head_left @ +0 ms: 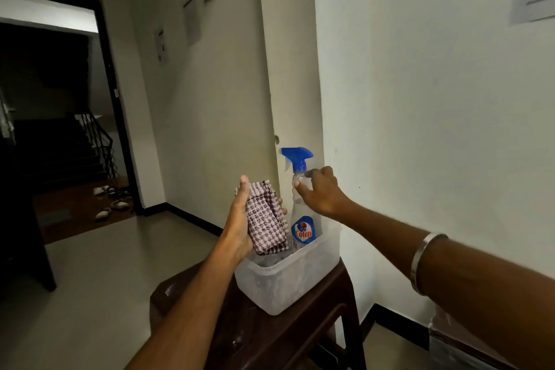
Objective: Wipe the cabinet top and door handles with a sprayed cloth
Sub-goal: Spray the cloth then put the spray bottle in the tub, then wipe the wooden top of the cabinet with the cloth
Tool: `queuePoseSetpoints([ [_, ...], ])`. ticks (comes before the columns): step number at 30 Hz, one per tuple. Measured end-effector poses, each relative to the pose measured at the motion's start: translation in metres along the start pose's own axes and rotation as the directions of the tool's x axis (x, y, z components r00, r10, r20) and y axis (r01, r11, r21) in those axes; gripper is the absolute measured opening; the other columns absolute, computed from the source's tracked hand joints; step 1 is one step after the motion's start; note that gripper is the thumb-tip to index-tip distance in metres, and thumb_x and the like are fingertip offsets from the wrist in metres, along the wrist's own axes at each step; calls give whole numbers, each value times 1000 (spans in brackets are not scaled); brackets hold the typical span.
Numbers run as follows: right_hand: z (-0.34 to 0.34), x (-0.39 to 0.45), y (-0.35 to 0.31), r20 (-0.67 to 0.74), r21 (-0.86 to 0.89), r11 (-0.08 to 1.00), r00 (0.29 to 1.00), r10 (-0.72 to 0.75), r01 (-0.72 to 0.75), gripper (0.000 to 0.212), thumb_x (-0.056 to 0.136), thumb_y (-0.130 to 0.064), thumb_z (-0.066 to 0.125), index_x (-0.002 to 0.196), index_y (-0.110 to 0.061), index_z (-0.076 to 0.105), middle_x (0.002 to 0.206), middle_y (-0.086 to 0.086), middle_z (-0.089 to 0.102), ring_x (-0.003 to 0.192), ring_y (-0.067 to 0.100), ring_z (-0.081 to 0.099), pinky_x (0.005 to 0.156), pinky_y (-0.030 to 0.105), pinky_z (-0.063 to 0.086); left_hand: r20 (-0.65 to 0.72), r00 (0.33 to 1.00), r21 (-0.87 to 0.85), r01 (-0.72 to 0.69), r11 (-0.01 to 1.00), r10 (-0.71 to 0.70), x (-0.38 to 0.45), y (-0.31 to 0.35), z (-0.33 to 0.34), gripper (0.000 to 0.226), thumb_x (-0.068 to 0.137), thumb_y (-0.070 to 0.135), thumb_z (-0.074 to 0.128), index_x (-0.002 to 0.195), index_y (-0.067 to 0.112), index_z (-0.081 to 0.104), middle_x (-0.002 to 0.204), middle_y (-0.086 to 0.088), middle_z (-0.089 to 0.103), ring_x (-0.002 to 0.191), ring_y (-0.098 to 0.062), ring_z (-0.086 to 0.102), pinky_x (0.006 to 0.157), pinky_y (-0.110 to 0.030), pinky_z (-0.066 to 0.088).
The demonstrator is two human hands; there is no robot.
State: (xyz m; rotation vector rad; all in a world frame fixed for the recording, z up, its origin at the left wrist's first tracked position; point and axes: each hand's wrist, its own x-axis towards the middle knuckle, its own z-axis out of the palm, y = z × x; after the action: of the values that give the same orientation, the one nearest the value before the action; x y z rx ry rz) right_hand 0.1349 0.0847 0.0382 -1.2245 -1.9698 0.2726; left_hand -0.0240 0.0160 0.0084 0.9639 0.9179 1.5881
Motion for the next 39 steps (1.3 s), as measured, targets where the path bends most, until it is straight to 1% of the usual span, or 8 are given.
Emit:
queuePoseSetpoints([
  [3, -13, -29, -18, 138, 238, 971, 988, -68, 34, 35, 99, -31, 44, 110, -5, 64, 103, 11, 66, 82, 14, 59, 81, 31, 49, 44, 998, -14, 35, 999, -35, -15, 0, 16, 46, 90, 46, 55, 114, 7, 63, 101, -18, 69, 83, -30, 70, 73, -45, 59],
  [6, -20, -53, -28, 328, 473, 870, 944, -26, -140, 40, 98, -37, 46, 121, -6, 57, 111, 7, 66, 101, 20, 63, 89, 32, 52, 73, 996, -65, 53, 997, -48, -31, 0, 31, 41, 90, 41, 58, 114, 8, 64, 101, -18, 72, 85, -31, 72, 74, -47, 58],
  [10, -29, -70, -28, 331, 562, 797, 943, 31, -224, 40, 90, -29, 64, 123, -9, 54, 110, 4, 67, 99, 15, 64, 84, 28, 53, 59, 998, -133, 43, 990, -35, -45, -2, 47, 47, 90, 44, 58, 119, 7, 63, 111, -21, 70, 99, -37, 68, 93, -56, 50],
  [15, -53, -90, -20, 357, 598, 753, 932, 56, -275, 45, 83, -25, 72, 119, -13, 47, 108, 5, 65, 97, 17, 64, 82, 31, 54, 158, 987, -207, 68, 976, -35, -65, -7, 73, 45, 94, 44, 51, 116, 7, 63, 102, -20, 72, 95, -36, 68, 89, -55, 52],
  [19, -73, -103, 1, 323, 624, 737, 944, 61, -261, 51, 77, -27, 78, 117, -13, 49, 116, 10, 63, 107, 26, 63, 92, 41, 54, 247, 968, -233, 92, 968, -32, -68, -20, 95, 48, 92, 44, 51, 123, 9, 61, 105, -21, 70, 89, -36, 70, 74, -56, 56],
  [28, -144, -146, 78, 145, 700, 690, 982, 120, -187, 40, 78, -23, 78, 103, -19, 47, 108, 6, 61, 84, 17, 63, 56, 26, 50, 379, 924, -215, 139, 967, -49, -74, -70, 192, 41, 96, 44, 46, 107, 10, 67, 91, -15, 74, 77, -28, 73, 61, -46, 59],
  [33, -177, -172, 130, 59, 741, 643, 973, 223, -192, 75, 68, -27, 85, 128, -26, 39, 117, 12, 62, 98, 23, 67, 72, 33, 57, 439, 892, -155, 196, 968, -111, -81, -111, 250, 48, 92, 50, 48, 95, 10, 73, 93, -17, 73, 81, -29, 72, 72, -46, 60],
  [39, -208, -209, 188, 18, 823, 543, 963, 270, -167, 31, 88, -11, 65, 117, -5, 59, 106, 15, 67, 96, 27, 66, 92, 41, 53, 377, 921, -125, 158, 980, -100, -100, -163, 328, 49, 82, 54, 63, 99, 9, 74, 100, -17, 73, 90, -29, 72, 81, -45, 59],
])
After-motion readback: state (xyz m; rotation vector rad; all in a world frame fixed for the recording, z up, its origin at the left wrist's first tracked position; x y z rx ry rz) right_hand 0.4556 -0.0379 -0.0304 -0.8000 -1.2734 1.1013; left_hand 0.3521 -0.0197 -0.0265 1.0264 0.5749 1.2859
